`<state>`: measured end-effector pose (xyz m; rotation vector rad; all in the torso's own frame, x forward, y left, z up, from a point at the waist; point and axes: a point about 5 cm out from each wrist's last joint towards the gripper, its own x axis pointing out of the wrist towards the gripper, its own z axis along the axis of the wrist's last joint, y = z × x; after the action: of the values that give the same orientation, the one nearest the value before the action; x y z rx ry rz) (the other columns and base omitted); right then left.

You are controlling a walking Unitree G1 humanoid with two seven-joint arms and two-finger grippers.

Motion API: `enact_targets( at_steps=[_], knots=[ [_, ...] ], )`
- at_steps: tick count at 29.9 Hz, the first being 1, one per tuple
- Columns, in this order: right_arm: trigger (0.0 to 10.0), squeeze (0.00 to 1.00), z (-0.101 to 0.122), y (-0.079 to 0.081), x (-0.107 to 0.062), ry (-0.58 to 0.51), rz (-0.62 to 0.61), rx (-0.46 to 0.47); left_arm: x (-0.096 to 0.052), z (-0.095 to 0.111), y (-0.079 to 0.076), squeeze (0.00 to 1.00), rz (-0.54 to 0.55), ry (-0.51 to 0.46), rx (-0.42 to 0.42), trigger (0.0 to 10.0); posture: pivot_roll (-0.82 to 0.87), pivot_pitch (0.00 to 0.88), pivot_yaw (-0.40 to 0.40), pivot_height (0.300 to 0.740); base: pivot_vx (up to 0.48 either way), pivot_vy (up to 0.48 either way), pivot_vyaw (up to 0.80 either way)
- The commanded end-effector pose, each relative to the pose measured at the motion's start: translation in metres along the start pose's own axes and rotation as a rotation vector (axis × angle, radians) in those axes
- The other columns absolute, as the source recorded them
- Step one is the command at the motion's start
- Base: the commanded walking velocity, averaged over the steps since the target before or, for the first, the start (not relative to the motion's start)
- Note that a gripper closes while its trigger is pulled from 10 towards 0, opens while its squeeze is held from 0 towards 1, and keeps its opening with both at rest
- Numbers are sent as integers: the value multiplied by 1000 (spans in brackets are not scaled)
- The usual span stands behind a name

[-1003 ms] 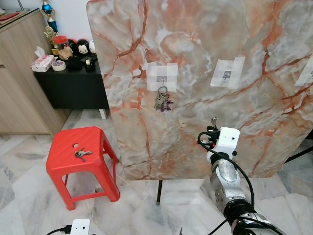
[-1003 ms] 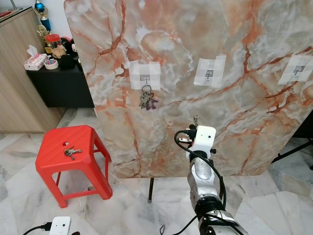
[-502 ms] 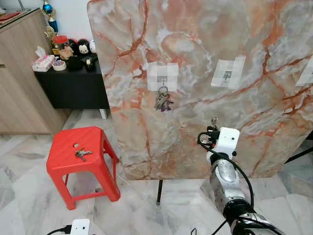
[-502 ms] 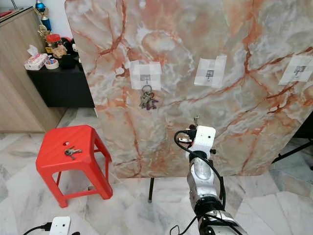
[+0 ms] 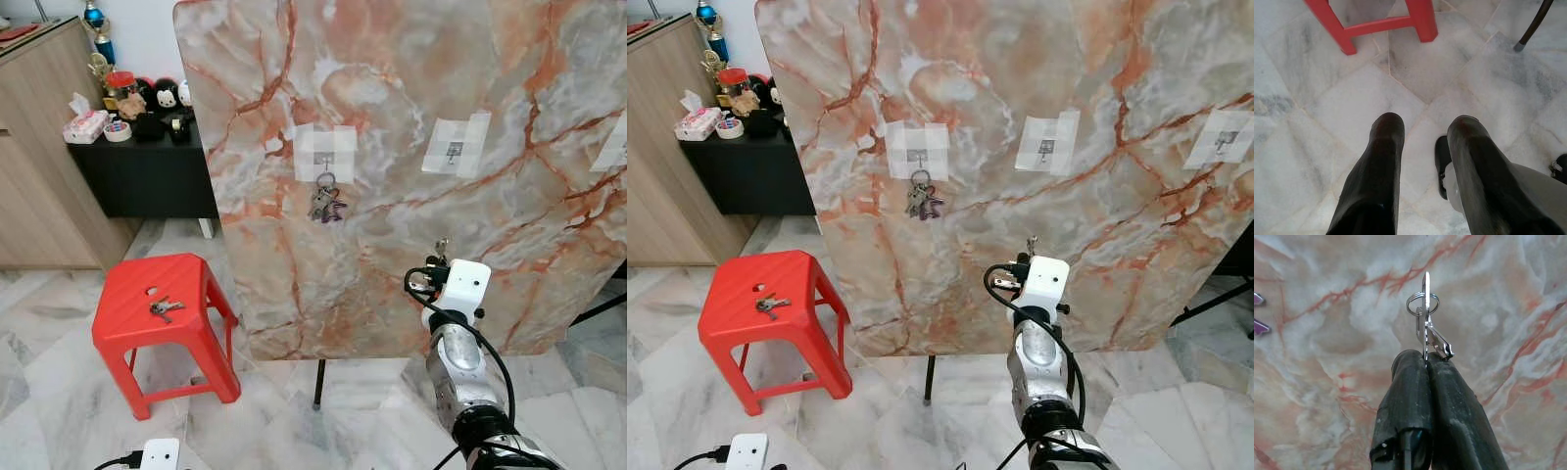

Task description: Hang keys on a hook

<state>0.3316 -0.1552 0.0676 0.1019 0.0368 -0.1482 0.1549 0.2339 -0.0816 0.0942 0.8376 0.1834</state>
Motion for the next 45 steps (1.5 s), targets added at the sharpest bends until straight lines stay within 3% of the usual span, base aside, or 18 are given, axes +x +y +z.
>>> enact_targets(
  at_steps=[1, 20, 30, 45],
  knots=[
    [10000, 0, 8, 3, 3, -26, 6, -4, -1, -5, 2, 0, -1, 19, -1, 10000, 61, 0, -7, 740, 251, 0, 0],
    [10000, 0, 10, 4, 4, -32, 0, -5, -2, -5, 2, 0, -10, 21, 20, 10000, 64, 0, -6, 740, 279, 0, 0],
    [10000, 0, 12, 3, 3, -51, -19, 0, -4, -13, 3, 0, -7, 56, 21, 10000, 64, 0, -4, 740, 0, 0, 0],
    [10000, 0, 41, -7, 10, -181, -121, 3, -3, -13, 4, 0, -6, 61, 27, 10000, 67, 0, -4, 740, 0, 0, 0]
  ],
)
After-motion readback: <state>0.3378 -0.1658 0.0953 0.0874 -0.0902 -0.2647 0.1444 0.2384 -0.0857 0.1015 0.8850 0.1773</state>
